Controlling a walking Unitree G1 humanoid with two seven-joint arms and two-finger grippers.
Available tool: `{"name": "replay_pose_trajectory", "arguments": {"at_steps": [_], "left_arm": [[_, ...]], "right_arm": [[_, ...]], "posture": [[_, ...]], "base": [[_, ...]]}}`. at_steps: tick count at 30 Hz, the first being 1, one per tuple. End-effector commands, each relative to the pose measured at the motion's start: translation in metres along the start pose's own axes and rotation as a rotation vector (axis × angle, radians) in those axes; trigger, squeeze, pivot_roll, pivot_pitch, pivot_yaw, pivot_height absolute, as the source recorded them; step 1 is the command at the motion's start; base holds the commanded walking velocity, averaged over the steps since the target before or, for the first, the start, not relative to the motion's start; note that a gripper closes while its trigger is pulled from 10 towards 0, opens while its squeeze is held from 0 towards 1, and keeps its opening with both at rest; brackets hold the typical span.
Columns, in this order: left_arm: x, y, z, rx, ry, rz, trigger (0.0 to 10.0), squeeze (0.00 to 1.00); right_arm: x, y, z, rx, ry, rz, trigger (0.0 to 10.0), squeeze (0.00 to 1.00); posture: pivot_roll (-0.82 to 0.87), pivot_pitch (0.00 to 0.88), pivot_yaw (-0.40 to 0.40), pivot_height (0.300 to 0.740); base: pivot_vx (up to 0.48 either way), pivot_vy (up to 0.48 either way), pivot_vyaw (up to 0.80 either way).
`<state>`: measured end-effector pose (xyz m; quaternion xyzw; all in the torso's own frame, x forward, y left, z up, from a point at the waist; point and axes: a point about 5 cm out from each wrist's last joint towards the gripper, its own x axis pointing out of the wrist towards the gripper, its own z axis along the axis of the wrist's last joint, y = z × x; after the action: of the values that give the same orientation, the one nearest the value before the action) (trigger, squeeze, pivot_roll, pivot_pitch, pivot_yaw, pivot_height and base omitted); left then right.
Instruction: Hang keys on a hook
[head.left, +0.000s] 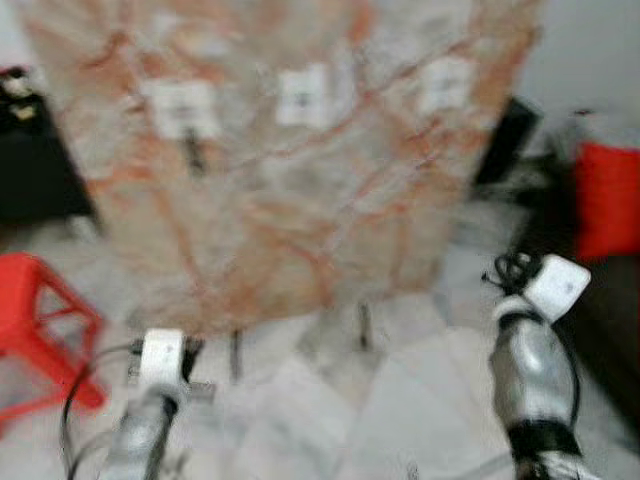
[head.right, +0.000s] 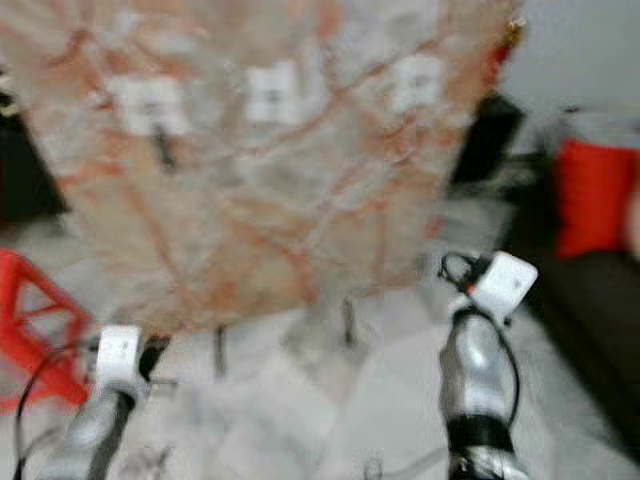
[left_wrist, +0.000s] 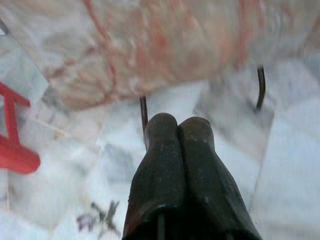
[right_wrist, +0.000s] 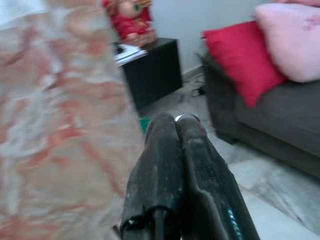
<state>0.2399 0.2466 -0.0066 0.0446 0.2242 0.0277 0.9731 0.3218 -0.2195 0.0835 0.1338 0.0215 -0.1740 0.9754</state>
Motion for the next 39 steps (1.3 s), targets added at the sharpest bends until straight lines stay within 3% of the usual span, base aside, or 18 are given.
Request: {"name": "replay_pose_trajectory", "arguments": {"at_steps": [1,3,17,24,32,39], "left_arm": [[0.001,-0.003,-0.008,-0.01,0.037,-0.006,10.0,0.0],[-0.001,-0.008,-0.02,-0.026,0.083,-0.014,10.0,0.0],[-0.007,-0.01,-0.044,-0.074,0.172,0.012,10.0,0.0],[-0.007,-0.008,-0.046,-0.087,0.174,0.03,10.0,0.0],[-0.018,-0.005,-0.063,-0.1,0.226,0.073,10.0,0.0],[-0.019,-0.006,-0.064,-0.108,0.224,0.075,10.0,0.0]], "right_arm": [[0.002,0.001,0.005,-0.023,-0.026,0.007,10.0,0.0],[0.002,0.002,0.005,-0.035,-0.03,0.011,10.0,0.0],[0.002,0.007,0.005,-0.055,-0.04,0.025,10.0,0.0],[0.002,0.009,0.004,-0.059,-0.044,0.02,10.0,0.0],[0.0,0.022,0.008,-0.139,-0.079,0.11,10.0,0.0],[0.0,0.022,0.007,-0.124,-0.079,0.098,10.0,0.0]], "posture": [[-0.04,0.0,-0.013,0.74],[-0.04,0.0,-0.013,0.74],[-0.04,0.0,-0.002,0.74],[-0.04,0.0,0.005,0.74],[-0.04,0.0,0.004,0.74],[-0.04,0.0,0.004,0.74]], "base": [[0.0,0.0,0.0],[0.0,0.0,0.0],[0.0,0.0,0.0],[0.286,0.0,0.0],[0.368,0.0,0.27],[0.391,0.0,0.22]]}}
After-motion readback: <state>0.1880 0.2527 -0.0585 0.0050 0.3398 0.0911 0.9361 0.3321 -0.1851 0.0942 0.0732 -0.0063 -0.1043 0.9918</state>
